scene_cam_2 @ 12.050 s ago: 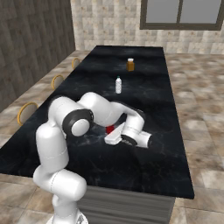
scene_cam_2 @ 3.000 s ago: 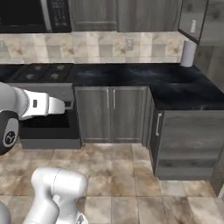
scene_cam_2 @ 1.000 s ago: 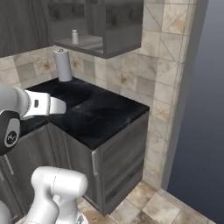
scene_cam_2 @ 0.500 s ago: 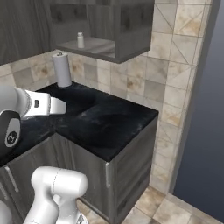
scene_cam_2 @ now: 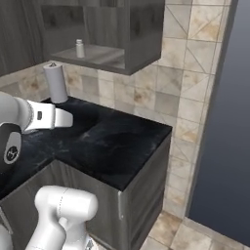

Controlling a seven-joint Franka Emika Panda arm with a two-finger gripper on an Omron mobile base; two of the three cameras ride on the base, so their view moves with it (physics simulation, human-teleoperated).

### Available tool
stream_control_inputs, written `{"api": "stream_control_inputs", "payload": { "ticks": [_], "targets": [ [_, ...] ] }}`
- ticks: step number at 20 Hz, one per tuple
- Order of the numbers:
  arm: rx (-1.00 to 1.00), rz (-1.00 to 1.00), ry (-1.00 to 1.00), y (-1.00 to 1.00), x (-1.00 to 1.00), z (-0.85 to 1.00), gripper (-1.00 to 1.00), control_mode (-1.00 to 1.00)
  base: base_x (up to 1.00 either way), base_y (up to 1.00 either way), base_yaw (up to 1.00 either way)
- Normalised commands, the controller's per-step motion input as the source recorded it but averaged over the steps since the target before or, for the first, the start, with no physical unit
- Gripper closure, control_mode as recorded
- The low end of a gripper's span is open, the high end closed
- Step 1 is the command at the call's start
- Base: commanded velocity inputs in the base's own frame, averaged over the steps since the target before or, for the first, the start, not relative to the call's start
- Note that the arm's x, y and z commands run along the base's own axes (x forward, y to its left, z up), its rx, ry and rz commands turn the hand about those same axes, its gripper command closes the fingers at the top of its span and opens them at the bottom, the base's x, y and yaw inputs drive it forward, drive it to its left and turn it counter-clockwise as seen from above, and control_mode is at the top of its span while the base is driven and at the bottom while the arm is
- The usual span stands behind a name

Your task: Move the ketchup and shaker from the cabinet to the dining counter.

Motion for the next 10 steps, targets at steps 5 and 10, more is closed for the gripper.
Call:
{"api": "stream_control_inputs", "payload": {
  "ticks": [5,10],
  "targets": [
    [0.00,0.00,0.00,0.00,0.00,0.00,-1.00,1.00,0.45,0.24,-0.26],
    [0.00,0.00,0.00,0.00,0.00,0.00,-1.00,1.00,0.32,0.37,-0.24]
  ]
}}
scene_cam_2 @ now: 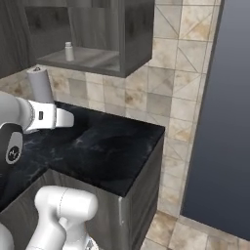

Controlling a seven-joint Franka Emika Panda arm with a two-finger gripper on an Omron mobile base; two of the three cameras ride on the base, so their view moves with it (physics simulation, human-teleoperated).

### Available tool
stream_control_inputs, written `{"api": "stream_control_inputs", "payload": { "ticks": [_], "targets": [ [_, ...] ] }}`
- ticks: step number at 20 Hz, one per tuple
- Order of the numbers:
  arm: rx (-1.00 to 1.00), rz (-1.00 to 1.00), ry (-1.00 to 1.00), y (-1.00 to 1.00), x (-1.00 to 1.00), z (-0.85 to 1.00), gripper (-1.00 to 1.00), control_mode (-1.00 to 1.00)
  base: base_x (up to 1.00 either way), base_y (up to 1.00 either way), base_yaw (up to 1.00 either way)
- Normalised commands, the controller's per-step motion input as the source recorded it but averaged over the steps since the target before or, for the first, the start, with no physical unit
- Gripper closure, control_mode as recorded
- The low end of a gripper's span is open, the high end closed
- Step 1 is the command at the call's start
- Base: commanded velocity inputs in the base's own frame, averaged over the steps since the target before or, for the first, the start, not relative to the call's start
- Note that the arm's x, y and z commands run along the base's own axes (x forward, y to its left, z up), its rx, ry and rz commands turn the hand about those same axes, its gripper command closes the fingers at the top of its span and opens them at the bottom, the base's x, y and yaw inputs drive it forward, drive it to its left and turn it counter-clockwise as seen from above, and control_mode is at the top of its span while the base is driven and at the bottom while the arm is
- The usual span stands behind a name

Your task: Move the ketchup and shaker from the cabinet to the dining counter.

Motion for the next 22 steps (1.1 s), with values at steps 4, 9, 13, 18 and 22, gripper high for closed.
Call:
{"api": "stream_control_inputs", "payload": {
  "ticks": [4,9,13,18,22],
  "targets": [
    [0.00,0.00,0.00,0.00,0.00,0.00,-1.00,1.00,0.27,0.43,-0.23],
    [0.00,0.00,0.00,0.00,0.00,0.00,-1.00,1.00,0.32,0.38,-0.21],
    [0.00,0.00,0.00,0.00,0.00,0.00,-1.00,1.00,0.32,0.32,-0.19],
    [0.00,0.00,0.00,0.00,0.00,0.00,-1.00,1.00,0.39,0.28,-0.19],
    [0.00,0.00,0.00,0.00,0.00,0.00,-1.00,1.00,0.51,0.22,-0.18]
  ]
}}
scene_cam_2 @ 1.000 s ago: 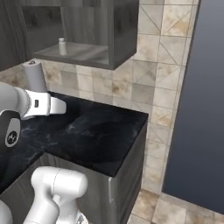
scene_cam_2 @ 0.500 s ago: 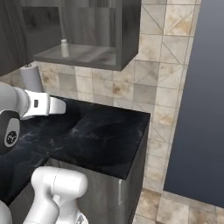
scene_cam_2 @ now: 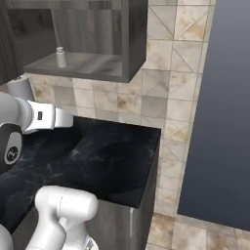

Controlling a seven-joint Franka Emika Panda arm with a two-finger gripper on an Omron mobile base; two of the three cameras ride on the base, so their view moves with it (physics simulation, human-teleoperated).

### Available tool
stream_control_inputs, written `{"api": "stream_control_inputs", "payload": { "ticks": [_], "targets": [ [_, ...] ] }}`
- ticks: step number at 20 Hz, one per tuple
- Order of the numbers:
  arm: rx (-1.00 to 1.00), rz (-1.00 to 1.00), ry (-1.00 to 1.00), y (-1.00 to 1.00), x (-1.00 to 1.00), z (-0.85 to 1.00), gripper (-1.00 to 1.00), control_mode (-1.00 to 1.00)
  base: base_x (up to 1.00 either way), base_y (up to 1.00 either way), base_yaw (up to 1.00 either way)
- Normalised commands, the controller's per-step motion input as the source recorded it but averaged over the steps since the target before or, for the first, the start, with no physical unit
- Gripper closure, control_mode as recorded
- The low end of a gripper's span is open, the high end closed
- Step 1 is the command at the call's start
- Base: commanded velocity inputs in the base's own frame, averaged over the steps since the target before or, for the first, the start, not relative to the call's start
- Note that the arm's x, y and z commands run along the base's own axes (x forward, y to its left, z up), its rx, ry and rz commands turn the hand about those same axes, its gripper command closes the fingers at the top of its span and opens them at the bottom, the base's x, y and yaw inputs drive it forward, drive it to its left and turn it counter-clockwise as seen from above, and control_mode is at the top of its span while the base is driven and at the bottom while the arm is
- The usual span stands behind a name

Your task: Move the ketchup and shaker from the cabinet to the dining counter.

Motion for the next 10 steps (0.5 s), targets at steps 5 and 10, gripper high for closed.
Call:
{"api": "stream_control_inputs", "payload": {
  "ticks": [5,10],
  "targets": [
    [0.00,0.00,0.00,0.00,0.00,0.00,-1.00,1.00,0.42,0.23,-0.15],
    [0.00,0.00,0.00,0.00,0.00,0.00,-1.00,1.00,0.34,0.15,-0.13]
  ]
}}
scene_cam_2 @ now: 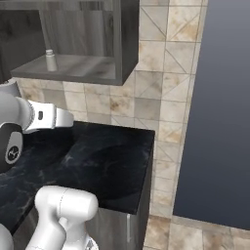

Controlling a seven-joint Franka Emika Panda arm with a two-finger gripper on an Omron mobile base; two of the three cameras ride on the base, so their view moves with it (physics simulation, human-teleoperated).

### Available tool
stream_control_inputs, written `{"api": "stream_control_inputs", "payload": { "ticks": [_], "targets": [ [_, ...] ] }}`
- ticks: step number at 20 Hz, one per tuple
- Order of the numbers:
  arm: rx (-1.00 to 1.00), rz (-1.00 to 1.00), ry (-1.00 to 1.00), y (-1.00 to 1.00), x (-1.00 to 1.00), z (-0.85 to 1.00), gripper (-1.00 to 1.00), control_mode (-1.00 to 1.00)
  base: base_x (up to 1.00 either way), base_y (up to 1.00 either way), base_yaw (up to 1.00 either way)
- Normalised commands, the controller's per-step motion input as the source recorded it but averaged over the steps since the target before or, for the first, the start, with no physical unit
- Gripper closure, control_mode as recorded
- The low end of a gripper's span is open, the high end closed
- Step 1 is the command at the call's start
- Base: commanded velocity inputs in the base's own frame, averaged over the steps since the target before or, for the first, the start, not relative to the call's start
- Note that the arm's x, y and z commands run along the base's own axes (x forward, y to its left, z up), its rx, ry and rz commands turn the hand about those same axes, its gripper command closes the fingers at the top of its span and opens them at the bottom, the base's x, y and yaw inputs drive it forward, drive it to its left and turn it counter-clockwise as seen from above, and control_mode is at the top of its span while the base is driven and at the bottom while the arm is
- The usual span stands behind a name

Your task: Move the ketchup and shaker from the cabinet to the dining counter.

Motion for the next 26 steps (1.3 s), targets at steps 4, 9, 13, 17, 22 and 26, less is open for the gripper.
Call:
{"api": "stream_control_inputs", "payload": {
  "ticks": [4,9,13,17,22,26],
  "targets": [
    [0.00,0.00,0.00,0.00,0.00,0.00,-1.00,1.00,0.02,0.00,-0.02],
    [0.00,0.00,0.00,0.00,0.00,0.00,-1.00,1.00,0.00,0.00,0.00],
    [0.00,0.00,0.00,0.00,0.00,0.00,-1.00,1.00,-0.01,0.00,0.00],
    [0.02,0.01,-0.01,0.00,-0.24,0.00,-1.00,-1.00,0.00,0.00,0.00],
    [0.05,0.13,-0.06,-0.01,-0.27,0.13,-1.00,-1.00,0.00,0.00,0.00],
    [0.03,0.18,-0.13,0.00,-0.16,0.37,-1.00,-1.00,0.00,0.00,0.00]
  ]
}}
